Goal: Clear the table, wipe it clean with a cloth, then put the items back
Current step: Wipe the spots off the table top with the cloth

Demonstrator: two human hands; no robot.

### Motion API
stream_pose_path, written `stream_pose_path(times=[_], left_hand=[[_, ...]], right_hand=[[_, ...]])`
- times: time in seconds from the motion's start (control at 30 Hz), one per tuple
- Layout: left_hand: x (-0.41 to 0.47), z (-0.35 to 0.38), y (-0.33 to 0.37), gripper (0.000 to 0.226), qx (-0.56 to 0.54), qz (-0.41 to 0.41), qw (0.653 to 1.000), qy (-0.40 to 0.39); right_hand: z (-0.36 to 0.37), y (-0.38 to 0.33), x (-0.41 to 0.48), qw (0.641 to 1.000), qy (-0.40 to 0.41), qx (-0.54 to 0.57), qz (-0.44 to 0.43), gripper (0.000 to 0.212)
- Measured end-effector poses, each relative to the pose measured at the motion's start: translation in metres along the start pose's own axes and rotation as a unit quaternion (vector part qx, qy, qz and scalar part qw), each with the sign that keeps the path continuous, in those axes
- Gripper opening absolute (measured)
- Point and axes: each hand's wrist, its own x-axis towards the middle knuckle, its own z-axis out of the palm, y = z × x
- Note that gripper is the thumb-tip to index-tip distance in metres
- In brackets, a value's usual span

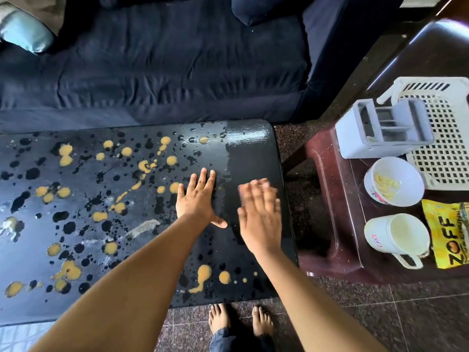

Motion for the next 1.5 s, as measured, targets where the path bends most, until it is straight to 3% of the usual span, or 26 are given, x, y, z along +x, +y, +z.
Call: stream_pose_path(times=[0.07, 0.1, 0.13, 0.23, 0.3, 0.43, 0.5, 0.63, 0.7, 0.73, 0.87, 0.9, 0.97, 1.07, 1.13, 1.27, 1.33, 1.4, 1.5], left_hand=[[0.000, -0.001, 0.000, 0.144, -0.001, -0.005, 1.000, 0.001], [-0.002, 0.000, 0.001, 0.143, -0.007, -0.007, 1.000, 0.004], [-0.004, 0.002, 0.002, 0.141, -0.013, -0.011, 1.000, 0.011], [-0.024, 0.015, 0.003, 0.126, -0.026, -0.010, 0.998, 0.062], [-0.043, 0.030, 0.002, 0.113, -0.024, -0.004, 0.994, 0.104], [-0.069, 0.053, -0.003, 0.101, -0.055, -0.021, 0.993, 0.105], [-0.074, 0.062, -0.004, 0.092, -0.067, -0.026, 0.994, 0.088], [-0.082, 0.071, 0.005, 0.077, -0.066, -0.018, 0.994, 0.084], [-0.083, 0.071, 0.007, 0.074, -0.055, -0.021, 0.994, 0.088], [-0.083, 0.071, 0.007, 0.073, -0.047, -0.023, 0.994, 0.091], [-0.085, 0.073, 0.006, 0.069, -0.037, -0.023, 0.995, 0.093], [-0.084, 0.073, 0.005, 0.069, -0.035, -0.023, 0.995, 0.092], [-0.083, 0.072, 0.006, 0.070, -0.029, -0.021, 0.996, 0.086], [-0.083, 0.072, 0.005, 0.071, -0.023, -0.018, 0.996, 0.084], [-0.083, 0.072, 0.005, 0.071, -0.026, -0.019, 0.996, 0.086], [-0.082, 0.071, 0.004, 0.070, -0.022, -0.022, 0.996, 0.088], [-0.082, 0.071, 0.003, 0.070, -0.016, -0.019, 0.996, 0.086], [-0.082, 0.070, 0.003, 0.070, -0.012, -0.019, 0.996, 0.084], [-0.083, 0.072, 0.003, 0.071, -0.013, -0.022, 0.996, 0.088]], right_hand=[[0.000, 0.013, -0.006, 0.987, -0.033, -0.022, -0.155, 0.056], [-0.002, 0.026, -0.008, 0.983, -0.037, -0.033, -0.178, 0.056], [-0.002, 0.038, -0.011, 0.987, -0.037, -0.041, -0.152, 0.056], [-0.008, 0.055, -0.022, 0.997, 0.006, -0.004, 0.077, 0.056], [-0.008, 0.041, -0.036, 0.993, 0.029, 0.003, 0.112, 0.056], [0.002, 0.010, -0.072, 0.994, -0.020, -0.015, -0.110, 0.055], [0.003, 0.025, -0.083, 0.988, -0.033, -0.033, -0.149, 0.057], [-0.003, 0.056, -0.096, 0.996, 0.006, -0.016, 0.085, 0.058], [-0.001, 0.041, -0.102, 0.991, 0.019, 0.001, 0.132, 0.058], [0.000, 0.028, -0.106, 0.994, 0.016, 0.005, 0.105, 0.058], [0.007, 0.015, -0.122, 0.990, -0.036, -0.026, -0.137, 0.058], [0.006, 0.026, -0.123, 0.987, -0.038, -0.037, -0.153, 0.059], [0.006, 0.050, -0.131, 0.995, -0.025, -0.044, -0.088, 0.062], [0.002, 0.055, -0.138, 0.992, 0.008, 0.002, 0.124, 0.058], [0.004, 0.030, -0.139, 0.987, 0.020, 0.019, 0.156, 0.058], [0.012, -0.003, -0.146, 0.998, -0.008, 0.011, -0.058, 0.057], [0.012, 0.014, -0.146, 0.994, -0.018, 0.000, -0.110, 0.060], [0.010, 0.036, -0.148, 0.999, -0.011, 0.000, -0.041, 0.062], [0.006, 0.044, -0.145, 0.986, 0.029, 0.032, 0.162, 0.057]])
